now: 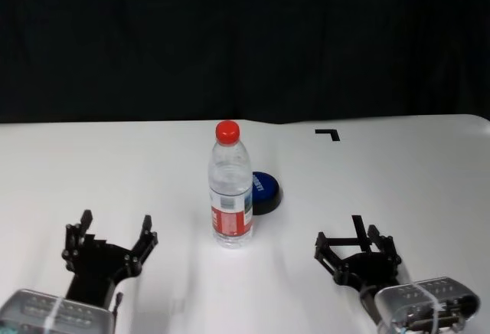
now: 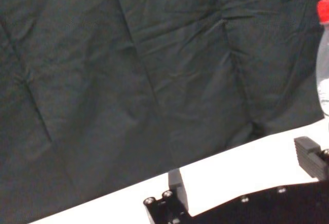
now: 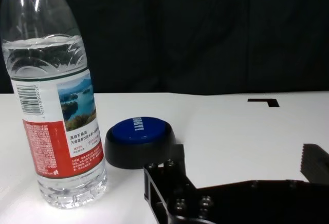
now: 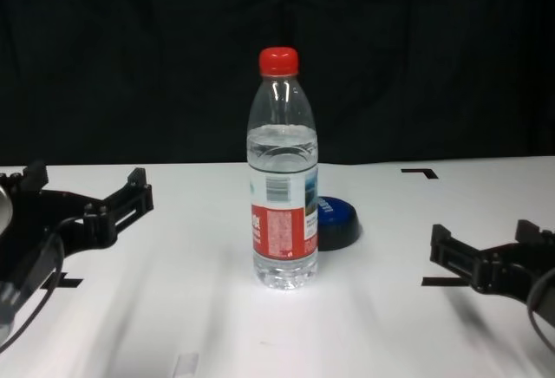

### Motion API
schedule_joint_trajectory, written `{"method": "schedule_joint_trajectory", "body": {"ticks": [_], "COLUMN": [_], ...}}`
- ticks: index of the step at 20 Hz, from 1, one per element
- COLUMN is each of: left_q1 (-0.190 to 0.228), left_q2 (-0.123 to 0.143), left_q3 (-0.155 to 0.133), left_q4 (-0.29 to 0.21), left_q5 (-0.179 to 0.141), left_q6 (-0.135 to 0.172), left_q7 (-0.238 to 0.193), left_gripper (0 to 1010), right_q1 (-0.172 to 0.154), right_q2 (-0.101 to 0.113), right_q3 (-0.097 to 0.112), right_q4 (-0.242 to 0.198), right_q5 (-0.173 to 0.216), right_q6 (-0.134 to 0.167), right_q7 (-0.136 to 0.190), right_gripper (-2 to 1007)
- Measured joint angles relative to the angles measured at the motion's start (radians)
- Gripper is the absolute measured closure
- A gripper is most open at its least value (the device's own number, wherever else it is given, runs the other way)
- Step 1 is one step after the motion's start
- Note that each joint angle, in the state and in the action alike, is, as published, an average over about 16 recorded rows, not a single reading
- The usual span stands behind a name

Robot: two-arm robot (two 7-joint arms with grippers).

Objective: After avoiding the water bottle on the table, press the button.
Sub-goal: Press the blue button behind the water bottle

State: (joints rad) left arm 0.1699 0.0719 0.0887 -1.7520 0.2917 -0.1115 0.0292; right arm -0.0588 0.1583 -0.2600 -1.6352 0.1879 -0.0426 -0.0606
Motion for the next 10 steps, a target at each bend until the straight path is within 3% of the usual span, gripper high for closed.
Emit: {"method": "schedule_joint_trajectory", "body": {"ticks": [10], "left_q1": [0.014], "left_q2": [-0.012], "left_q3": [0.005], "left_q4": [-0.003], "left_q5": [0.011], "left_q6": [-0.001], "left_q7": [0.008], "left_gripper": [1], "right_q1": [0.0], "right_q2": [0.0], "right_q3": [0.0], "right_q4": [0.0], "right_q5": [0.0], "right_q6": [0.0], "right_q7": [0.0], "right_gripper": [2]}}
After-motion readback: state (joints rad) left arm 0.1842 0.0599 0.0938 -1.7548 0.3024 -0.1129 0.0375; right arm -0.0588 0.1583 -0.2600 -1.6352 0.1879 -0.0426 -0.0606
